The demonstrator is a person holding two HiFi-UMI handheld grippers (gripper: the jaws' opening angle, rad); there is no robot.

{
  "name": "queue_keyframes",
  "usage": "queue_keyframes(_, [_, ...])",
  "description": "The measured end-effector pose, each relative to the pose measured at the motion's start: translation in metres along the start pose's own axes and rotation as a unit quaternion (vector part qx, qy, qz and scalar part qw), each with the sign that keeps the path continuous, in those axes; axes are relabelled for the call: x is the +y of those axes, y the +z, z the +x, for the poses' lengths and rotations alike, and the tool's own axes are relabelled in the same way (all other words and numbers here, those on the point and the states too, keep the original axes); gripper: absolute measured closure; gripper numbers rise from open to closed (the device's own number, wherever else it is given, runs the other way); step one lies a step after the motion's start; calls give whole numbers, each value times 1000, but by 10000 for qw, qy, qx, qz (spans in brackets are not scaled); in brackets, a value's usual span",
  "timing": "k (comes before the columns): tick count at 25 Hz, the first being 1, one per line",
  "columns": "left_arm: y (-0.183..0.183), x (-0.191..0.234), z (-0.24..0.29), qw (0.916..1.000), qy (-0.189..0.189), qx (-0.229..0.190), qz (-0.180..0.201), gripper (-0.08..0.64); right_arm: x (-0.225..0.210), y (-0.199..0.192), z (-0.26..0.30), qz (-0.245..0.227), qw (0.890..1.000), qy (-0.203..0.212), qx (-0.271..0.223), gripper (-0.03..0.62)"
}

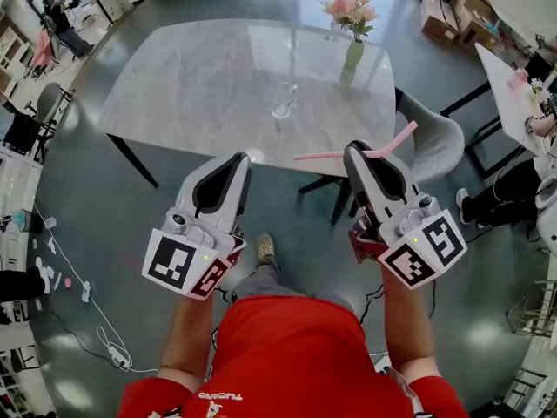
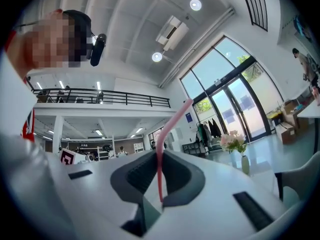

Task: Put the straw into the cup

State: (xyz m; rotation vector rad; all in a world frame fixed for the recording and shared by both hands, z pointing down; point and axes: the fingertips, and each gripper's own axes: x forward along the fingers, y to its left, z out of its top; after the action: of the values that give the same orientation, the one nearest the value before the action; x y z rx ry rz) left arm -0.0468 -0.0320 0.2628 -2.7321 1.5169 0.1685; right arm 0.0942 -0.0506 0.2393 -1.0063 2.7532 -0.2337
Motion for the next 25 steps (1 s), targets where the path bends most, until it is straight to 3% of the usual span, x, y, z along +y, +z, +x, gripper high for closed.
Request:
queue_keyframes(15, [-24,104,75,9979,-622,169,49,555,-54,-24,121,-248,9964,-750,302,569])
queue_keyframes(25, [-46,142,102,9969,-741,252,41,554,-87,-41,165,-372,9907,-1232,431,569])
